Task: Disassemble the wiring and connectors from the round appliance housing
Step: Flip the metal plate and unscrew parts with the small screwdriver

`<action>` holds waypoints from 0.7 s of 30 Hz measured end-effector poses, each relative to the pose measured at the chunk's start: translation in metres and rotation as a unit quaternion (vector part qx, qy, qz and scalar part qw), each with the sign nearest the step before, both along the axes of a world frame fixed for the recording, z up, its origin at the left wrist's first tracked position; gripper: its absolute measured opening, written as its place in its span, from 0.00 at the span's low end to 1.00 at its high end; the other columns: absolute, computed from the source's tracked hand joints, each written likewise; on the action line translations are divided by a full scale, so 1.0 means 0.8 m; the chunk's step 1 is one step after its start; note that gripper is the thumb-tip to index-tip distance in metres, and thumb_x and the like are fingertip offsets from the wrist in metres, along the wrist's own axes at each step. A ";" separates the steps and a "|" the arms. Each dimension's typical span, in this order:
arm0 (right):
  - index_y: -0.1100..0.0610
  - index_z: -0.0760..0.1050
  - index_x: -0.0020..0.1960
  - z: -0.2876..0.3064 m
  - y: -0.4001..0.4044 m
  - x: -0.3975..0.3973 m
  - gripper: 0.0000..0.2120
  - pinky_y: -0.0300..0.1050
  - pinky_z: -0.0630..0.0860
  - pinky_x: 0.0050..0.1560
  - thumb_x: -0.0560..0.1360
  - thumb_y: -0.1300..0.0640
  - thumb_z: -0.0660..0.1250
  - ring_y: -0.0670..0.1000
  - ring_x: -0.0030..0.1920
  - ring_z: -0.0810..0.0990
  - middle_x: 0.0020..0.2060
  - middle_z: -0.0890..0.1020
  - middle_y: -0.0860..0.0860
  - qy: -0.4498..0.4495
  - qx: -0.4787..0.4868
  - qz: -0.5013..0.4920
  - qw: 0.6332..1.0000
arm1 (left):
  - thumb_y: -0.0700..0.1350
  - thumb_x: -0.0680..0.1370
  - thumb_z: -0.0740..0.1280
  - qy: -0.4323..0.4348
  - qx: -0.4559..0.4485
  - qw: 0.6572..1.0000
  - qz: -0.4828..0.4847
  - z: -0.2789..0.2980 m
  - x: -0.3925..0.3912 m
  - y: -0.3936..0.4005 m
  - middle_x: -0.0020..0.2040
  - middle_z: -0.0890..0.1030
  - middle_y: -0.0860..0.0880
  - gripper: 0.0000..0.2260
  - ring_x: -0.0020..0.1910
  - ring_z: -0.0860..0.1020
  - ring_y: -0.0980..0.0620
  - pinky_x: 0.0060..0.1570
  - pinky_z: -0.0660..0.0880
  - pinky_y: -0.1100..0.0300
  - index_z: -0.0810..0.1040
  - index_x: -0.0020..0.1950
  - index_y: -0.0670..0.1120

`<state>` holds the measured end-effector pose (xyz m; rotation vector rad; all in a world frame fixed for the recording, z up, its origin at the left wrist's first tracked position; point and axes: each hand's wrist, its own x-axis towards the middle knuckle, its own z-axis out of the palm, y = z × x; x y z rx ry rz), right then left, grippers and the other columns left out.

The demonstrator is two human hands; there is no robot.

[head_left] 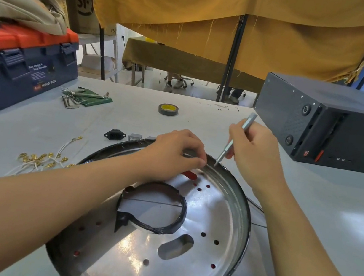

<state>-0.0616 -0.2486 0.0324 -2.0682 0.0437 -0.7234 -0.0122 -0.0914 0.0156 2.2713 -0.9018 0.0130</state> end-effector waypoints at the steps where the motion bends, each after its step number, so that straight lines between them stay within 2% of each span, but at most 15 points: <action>1: 0.55 0.71 0.33 0.000 0.001 0.000 0.16 0.29 0.71 0.31 0.79 0.56 0.59 0.43 0.29 0.76 0.31 0.79 0.55 -0.003 0.008 -0.001 1.000 | 0.47 0.76 0.68 0.009 -0.016 1.000 0.008 0.002 0.001 0.000 0.57 0.75 0.55 0.03 0.56 0.74 0.57 0.61 0.69 0.58 0.81 0.43 0.53; 3: 0.55 0.73 0.35 -0.001 0.004 -0.001 0.17 0.39 0.76 0.39 0.81 0.56 0.56 0.46 0.32 0.77 0.34 0.81 0.55 0.004 0.023 0.013 1.000 | 0.47 0.75 0.68 0.008 -0.042 0.999 0.029 0.009 0.003 0.002 0.57 0.76 0.56 0.03 0.55 0.73 0.59 0.53 0.67 0.70 0.81 0.43 0.52; 4: 0.55 0.73 0.35 -0.001 0.004 -0.001 0.17 0.41 0.76 0.41 0.81 0.56 0.56 0.46 0.33 0.77 0.34 0.81 0.55 0.008 0.025 0.023 0.999 | 0.46 0.75 0.68 0.005 -0.055 0.998 0.040 0.013 0.003 0.004 0.56 0.77 0.57 0.03 0.55 0.74 0.60 0.50 0.65 0.73 0.81 0.43 0.52; 5: 0.55 0.74 0.36 -0.001 0.005 0.000 0.18 0.41 0.75 0.41 0.82 0.56 0.55 0.46 0.33 0.76 0.34 0.81 0.53 0.010 0.019 0.033 0.999 | 0.46 0.75 0.68 0.007 -0.070 0.996 0.047 0.017 0.004 0.006 0.54 0.78 0.57 0.03 0.54 0.74 0.61 0.50 0.64 0.73 0.80 0.42 0.52; 8: 0.54 0.76 0.40 -0.001 0.004 0.000 0.14 0.27 0.68 0.36 0.82 0.55 0.56 0.38 0.34 0.75 0.35 0.81 0.48 0.016 -0.044 0.059 0.997 | 0.44 0.75 0.69 0.041 -0.121 0.990 0.056 0.036 0.005 0.022 0.45 0.83 0.55 0.02 0.47 0.80 0.59 0.50 0.74 0.67 0.81 0.43 0.50; 9: 0.54 0.77 0.43 -0.002 0.003 0.000 0.13 0.26 0.68 0.35 0.81 0.54 0.58 0.36 0.35 0.76 0.37 0.81 0.48 0.027 -0.076 0.070 0.994 | 0.44 0.74 0.69 0.049 -0.135 0.988 0.055 0.043 0.006 0.029 0.43 0.84 0.53 0.01 0.44 0.82 0.58 0.49 0.76 0.65 0.81 0.43 0.49; 11: 0.55 0.78 0.48 -0.008 0.002 0.002 0.09 0.31 0.70 0.39 0.80 0.52 0.61 0.40 0.40 0.77 0.42 0.81 0.48 0.064 -0.159 0.088 0.981 | 0.43 0.73 0.71 0.052 -0.146 0.986 0.055 0.055 0.009 0.049 0.41 0.85 0.52 0.01 0.42 0.83 0.57 0.47 0.76 0.63 0.81 0.43 0.47; 14: 0.49 0.77 0.55 -0.016 0.005 0.005 0.08 0.43 0.71 0.45 0.77 0.51 0.65 0.45 0.43 0.73 0.48 0.78 0.45 0.116 -0.283 0.098 0.947 | 0.44 0.73 0.71 0.053 -0.126 0.988 0.077 0.060 0.014 0.084 0.39 0.85 0.53 0.01 0.41 0.82 0.58 0.45 0.75 0.65 0.81 0.43 0.48; 17: 0.48 0.74 0.60 -0.018 0.007 0.006 0.14 0.47 0.74 0.52 0.75 0.54 0.69 0.49 0.50 0.75 0.50 0.78 0.45 0.136 -0.280 0.099 0.945 | 0.44 0.73 0.72 0.041 -0.064 0.990 0.115 0.054 0.017 0.122 0.38 0.84 0.54 0.01 0.37 0.81 0.59 0.38 0.74 0.71 0.83 0.42 0.51; 19: 0.48 0.75 0.58 -0.019 0.005 0.006 0.13 0.46 0.74 0.49 0.75 0.56 0.69 0.50 0.49 0.77 0.48 0.79 0.44 0.153 -0.269 0.096 0.946 | 0.44 0.73 0.72 0.038 -0.029 0.990 0.135 0.047 0.017 0.148 0.36 0.84 0.55 0.03 0.34 0.80 0.62 0.33 0.72 0.75 0.83 0.42 0.51; 21: 0.49 0.76 0.51 -0.022 0.003 0.008 0.06 0.42 0.72 0.43 0.75 0.56 0.68 0.50 0.44 0.77 0.44 0.81 0.45 0.174 -0.287 0.101 0.937 | 0.44 0.74 0.71 0.025 0.007 0.987 0.160 0.039 0.015 0.173 0.32 0.82 0.59 0.04 0.31 0.77 0.66 0.29 0.68 0.78 0.84 0.42 0.52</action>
